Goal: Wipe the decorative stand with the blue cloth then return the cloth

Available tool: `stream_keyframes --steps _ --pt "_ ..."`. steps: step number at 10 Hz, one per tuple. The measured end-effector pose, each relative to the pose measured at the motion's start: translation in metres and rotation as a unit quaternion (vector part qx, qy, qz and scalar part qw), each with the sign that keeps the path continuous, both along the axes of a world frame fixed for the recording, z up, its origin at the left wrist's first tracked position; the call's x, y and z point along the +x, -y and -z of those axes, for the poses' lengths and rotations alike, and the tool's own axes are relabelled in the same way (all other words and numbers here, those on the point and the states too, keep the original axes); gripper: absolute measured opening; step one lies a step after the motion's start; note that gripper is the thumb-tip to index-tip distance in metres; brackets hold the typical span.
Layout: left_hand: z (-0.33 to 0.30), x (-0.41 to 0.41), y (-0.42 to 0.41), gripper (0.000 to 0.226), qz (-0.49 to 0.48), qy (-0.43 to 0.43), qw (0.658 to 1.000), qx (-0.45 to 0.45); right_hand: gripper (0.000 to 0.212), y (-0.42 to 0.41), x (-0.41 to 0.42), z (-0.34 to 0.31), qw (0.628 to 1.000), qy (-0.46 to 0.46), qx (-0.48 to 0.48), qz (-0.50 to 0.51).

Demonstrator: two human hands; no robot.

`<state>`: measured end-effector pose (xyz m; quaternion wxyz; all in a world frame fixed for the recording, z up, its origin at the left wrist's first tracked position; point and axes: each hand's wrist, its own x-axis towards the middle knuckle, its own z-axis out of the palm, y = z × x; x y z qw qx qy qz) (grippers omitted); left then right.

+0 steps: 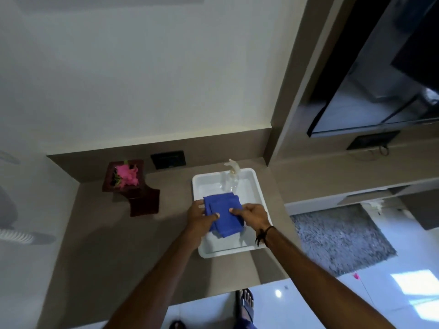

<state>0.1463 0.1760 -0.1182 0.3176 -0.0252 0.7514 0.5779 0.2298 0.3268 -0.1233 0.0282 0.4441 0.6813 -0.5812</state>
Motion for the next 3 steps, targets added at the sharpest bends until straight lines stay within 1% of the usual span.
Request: stream_keyframes --steps 1,2,3 --pt "0.017 0.019 -0.017 0.053 0.064 -0.004 0.994 -0.083 0.034 -0.010 0.015 0.020 0.993 0.087 0.079 -0.019" --pt "0.026 0.024 -0.029 0.056 0.122 -0.012 0.984 -0.130 0.032 -0.013 0.021 0.030 0.982 0.114 0.132 -0.071" --pt "0.024 0.020 -0.033 0.058 0.173 -0.044 0.968 -0.178 0.033 -0.019 0.019 0.022 0.975 0.096 0.182 -0.081"
